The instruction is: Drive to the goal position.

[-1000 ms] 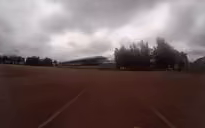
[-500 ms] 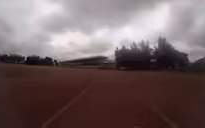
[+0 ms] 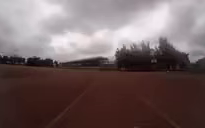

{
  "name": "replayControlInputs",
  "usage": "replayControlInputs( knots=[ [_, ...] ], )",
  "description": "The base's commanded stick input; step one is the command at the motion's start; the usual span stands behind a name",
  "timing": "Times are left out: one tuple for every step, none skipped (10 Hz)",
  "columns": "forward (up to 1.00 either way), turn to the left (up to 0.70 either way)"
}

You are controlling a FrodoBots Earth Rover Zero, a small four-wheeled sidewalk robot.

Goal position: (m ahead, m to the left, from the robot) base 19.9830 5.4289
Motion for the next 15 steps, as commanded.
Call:
replayControlInputs(
  knots=[
    [0.70,-0.04],
    [0.70,0.00],
    [0.70,0.00],
    [0.70,0.00],
    [0.70,0.00],
    [0.70,0.00],
    [0.70,0.00],
    [0.70,0.00],
    [0.70,0.00],
    [0.70,0.00],
    [0.70,0.00],
    [0.70,0.00],
    [0.70,0.00],
    [0.70,0.00],
    [0.70,0.00]
  ],
)
